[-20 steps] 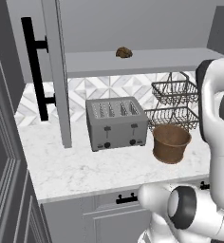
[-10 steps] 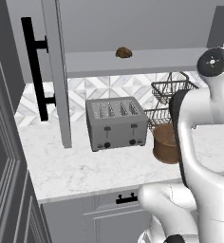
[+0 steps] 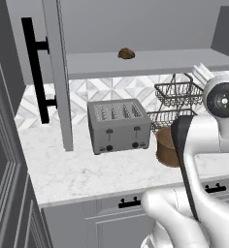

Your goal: Open the cabinet, pick up the bread from the cabinet and place it in the basket. Then move the basket to the dining counter.

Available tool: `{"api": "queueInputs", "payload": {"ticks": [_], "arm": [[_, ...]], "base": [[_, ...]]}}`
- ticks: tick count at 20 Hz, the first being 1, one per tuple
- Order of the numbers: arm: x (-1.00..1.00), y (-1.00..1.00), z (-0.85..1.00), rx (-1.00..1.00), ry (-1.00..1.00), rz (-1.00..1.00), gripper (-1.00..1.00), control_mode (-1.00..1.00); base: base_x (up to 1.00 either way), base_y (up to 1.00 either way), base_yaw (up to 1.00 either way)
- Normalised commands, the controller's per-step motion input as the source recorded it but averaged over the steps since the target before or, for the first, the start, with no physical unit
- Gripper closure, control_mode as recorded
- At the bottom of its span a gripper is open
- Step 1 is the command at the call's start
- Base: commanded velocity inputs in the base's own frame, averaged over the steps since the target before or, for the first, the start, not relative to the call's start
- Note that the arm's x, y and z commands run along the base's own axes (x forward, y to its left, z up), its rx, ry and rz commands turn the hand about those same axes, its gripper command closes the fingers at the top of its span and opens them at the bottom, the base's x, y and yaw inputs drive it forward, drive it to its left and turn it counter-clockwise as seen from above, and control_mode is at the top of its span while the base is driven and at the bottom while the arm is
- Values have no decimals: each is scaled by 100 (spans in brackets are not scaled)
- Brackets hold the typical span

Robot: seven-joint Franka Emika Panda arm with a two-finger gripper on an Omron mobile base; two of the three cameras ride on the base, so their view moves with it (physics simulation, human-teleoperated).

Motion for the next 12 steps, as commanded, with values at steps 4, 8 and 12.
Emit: {"api": "queueInputs", "payload": {"ticks": [4, 8, 12], "arm": [[0, 61, 67, -45, 56, 43, -100, -100], [23, 31, 72, -33, 62, 41, -100, -100], [79, 10, 6, -10, 13, 40, -100, -100]], "base": [[0, 0, 0], [0, 0, 0], [0, 0, 0]]}}
